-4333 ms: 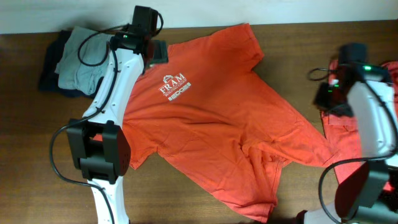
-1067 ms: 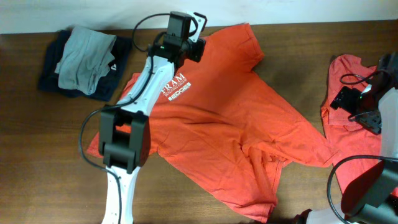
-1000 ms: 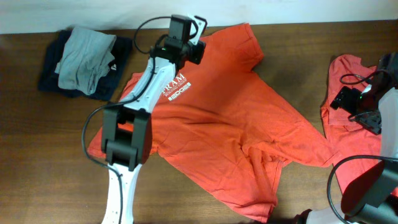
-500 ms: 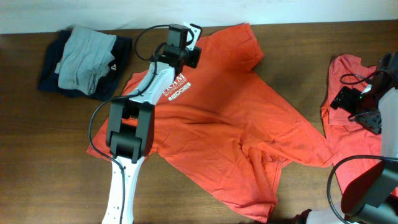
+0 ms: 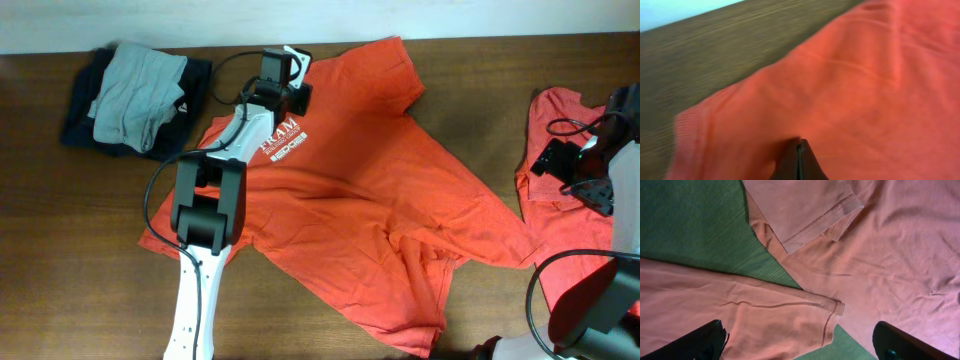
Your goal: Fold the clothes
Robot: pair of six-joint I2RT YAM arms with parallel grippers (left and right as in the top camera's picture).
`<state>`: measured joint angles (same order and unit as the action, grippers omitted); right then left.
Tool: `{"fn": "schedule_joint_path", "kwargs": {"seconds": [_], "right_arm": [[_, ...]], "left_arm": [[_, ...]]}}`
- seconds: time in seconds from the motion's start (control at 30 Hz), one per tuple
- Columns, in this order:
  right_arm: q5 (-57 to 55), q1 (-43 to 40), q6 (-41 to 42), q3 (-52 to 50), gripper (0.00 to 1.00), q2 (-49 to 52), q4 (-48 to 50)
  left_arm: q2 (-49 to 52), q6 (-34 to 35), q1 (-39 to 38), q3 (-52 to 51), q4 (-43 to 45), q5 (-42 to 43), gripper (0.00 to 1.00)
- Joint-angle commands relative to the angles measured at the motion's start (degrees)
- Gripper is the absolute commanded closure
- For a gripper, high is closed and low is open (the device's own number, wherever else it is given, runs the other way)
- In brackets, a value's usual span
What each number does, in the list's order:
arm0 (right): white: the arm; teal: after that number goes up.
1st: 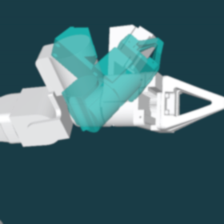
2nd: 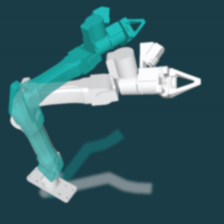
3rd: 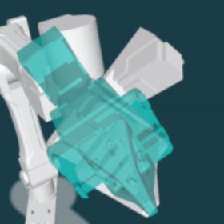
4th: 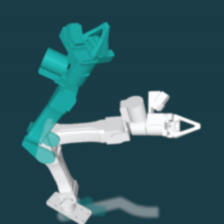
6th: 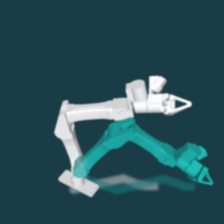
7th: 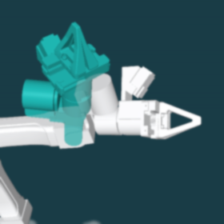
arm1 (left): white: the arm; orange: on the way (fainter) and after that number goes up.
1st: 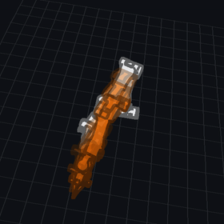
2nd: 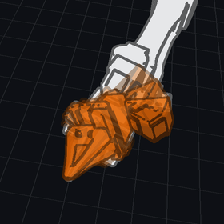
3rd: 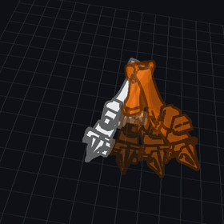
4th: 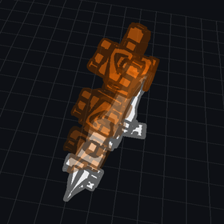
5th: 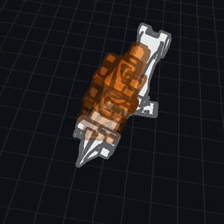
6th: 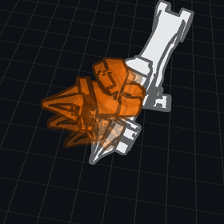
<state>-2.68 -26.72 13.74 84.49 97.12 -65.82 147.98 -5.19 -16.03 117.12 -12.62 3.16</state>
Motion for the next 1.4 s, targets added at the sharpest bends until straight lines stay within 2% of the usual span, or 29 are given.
{"fn": "schedule_joint_path", "kwargs": {"seconds": [0.0, 0.67, 0.97, 1.13, 1.27, 1.37], "right_arm": [[0.1, -0.3, 0.2, 0.9, 0.01, -0.6, -0.2], [0.1, -0.3, 0.2, 0.9, 0.01, -0.6, -0.2], [0.1, -0.3, 0.2, 0.9, 0.01, -0.6, -0.2], [0.1, -0.3, 0.2, 0.9, 0.01, -0.6, -0.2], [0.1, -0.3, 0.2, 0.9, 0.01, -0.6, -0.2], [0.1, -0.3, 0.2, 0.9, 0.01, -0.6, -0.2]], "left_arm": [[2.5, -0.9, 1.7, 0.2, -1.4, -6.7, 1.0], [2.5, -0.9, 8.6, 0.2, -9.6, -7.9, 1.0], [1.8, 3.9, 9.8, 1.0, -10.8, -9.1, 1.0], [-3.5, 4.4, 8.5, 3.6, -11.0, -6.4, 0.99], [-10.5, 7.7, 6.7, 5.4, -12.9, -6.4, 0.99], [-16.2, 9.8, 5.7, 5.5, -14.9, -6.4, 0.94]]}}
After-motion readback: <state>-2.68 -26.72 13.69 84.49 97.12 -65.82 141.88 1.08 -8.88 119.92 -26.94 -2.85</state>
